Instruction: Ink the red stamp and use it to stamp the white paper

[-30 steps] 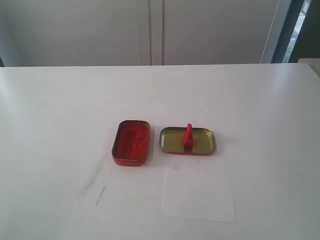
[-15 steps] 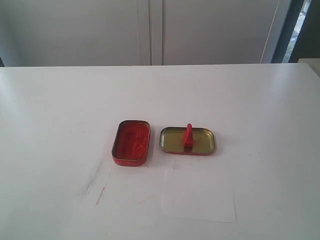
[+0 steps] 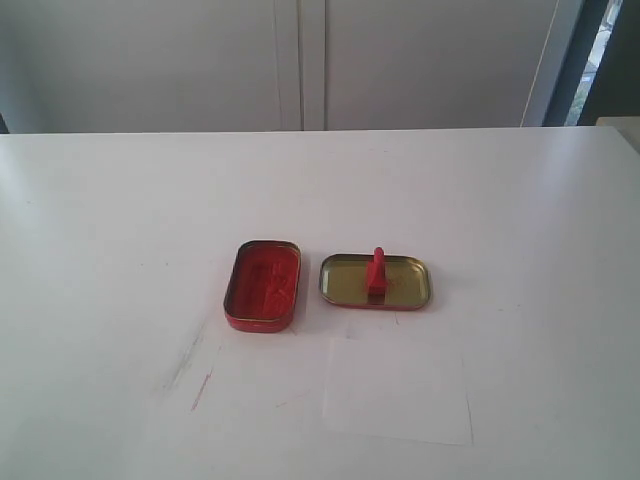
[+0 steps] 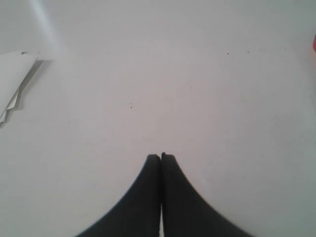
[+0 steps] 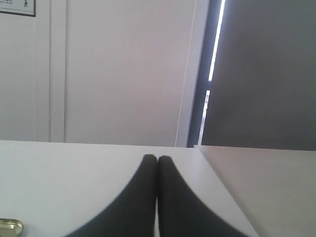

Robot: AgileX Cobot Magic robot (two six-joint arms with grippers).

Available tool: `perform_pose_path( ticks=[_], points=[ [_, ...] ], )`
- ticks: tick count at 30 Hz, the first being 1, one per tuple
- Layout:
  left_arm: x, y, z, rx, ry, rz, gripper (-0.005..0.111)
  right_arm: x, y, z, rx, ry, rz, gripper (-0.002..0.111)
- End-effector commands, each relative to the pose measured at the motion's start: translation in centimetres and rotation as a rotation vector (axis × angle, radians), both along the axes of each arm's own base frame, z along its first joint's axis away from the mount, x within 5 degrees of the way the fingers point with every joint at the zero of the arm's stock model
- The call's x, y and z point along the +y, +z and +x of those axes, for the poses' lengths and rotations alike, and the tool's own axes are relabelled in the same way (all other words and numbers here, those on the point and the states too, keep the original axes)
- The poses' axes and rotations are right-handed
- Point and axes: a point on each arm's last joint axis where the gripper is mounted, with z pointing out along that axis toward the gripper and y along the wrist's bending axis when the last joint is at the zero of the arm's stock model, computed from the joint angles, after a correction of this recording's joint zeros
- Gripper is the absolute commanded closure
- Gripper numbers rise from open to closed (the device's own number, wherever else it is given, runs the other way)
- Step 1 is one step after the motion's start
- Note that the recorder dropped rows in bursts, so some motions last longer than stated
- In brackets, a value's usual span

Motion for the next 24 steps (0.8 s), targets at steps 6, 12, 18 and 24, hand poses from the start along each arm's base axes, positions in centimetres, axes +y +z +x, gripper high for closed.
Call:
perform_pose_path(
  ticks=[6,12,18,24],
  points=[
    [0.0,0.1,0.0,-0.006,-0.004,-0.003,0.107,0.1,3.1,-1.0,0.001,0.010,0.132,0.108],
    [0.0,0.1,0.0,-0.006,-0.004,-0.003,0.107,0.2,4.6,-1.6,0.053,0.007,0.138,0.108],
    [0.0,0.1,0.0,-0.006,-0.004,-0.003,0.107,0.1,6.4,-0.9,0.211,-0.002,0.154,0.108],
    [0.0,0.1,0.0,-0.006,-0.004,-0.003,0.107,0.0,7.7,0.5,0.414,-0.017,0.192,0.108]
  ],
)
